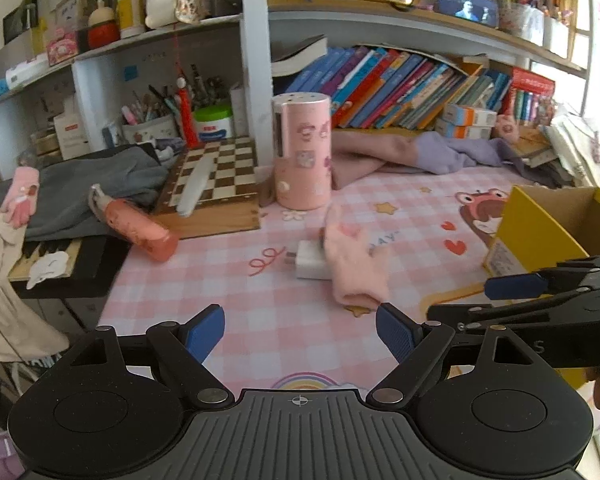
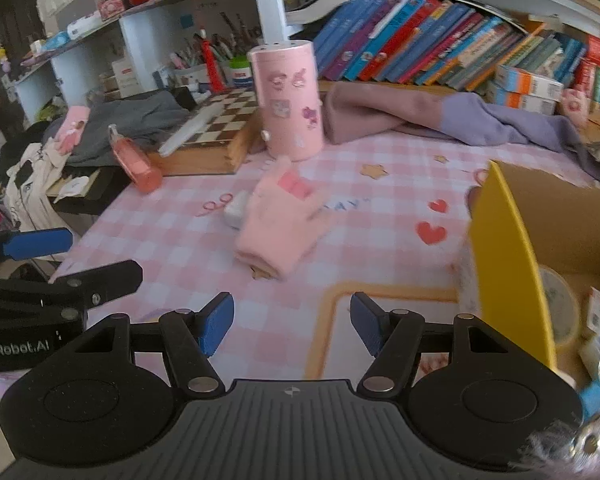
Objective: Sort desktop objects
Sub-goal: 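Close the right tool on the pink glove and lift it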
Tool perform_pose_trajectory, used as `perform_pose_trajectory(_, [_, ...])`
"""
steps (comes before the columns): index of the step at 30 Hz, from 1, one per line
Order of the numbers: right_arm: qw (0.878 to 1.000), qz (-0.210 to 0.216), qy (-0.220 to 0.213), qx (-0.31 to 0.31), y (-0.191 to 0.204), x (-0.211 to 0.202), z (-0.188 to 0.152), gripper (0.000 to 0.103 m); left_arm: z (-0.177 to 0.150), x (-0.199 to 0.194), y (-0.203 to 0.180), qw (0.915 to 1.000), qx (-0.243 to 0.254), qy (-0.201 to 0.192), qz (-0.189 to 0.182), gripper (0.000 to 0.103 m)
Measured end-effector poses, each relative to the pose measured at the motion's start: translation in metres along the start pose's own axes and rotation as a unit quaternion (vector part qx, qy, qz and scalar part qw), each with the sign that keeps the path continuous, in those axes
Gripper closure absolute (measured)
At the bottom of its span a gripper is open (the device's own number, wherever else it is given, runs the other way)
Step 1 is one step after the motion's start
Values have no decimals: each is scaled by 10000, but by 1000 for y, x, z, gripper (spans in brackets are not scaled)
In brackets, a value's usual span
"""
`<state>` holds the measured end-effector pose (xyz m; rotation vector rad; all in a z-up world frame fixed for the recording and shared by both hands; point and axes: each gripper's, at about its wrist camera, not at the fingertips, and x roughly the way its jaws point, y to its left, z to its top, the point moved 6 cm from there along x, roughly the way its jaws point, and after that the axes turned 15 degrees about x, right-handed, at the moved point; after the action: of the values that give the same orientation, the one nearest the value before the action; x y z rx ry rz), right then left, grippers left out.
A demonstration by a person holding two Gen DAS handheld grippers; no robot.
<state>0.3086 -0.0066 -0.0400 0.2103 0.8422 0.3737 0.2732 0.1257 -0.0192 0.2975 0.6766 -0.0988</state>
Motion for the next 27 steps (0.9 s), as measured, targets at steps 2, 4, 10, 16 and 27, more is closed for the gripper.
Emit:
perform_pose_trajectory(2, [9999,87,37,-62,6,10,4,41,0,3,5,10000,-42,59,49,18])
perform_pose_trajectory(4, [9998,139,78,-126,12,21,7,41,0,6,10,9998,-75,122,101,18])
perform_pose_trajectory(10, [9993,148,176,-292,23,56,16,41,1,15,18,9994,-147,260,150,18])
perform_pose_trajectory(16, [9992,65,256,-284,26,88,25,41,3,24,27,9987,-337,367,133,18])
perform_pose_trajectory(27, [9976,-173,561,-371,24,133,26,45,8,38,32,9981,-363,451,186,18])
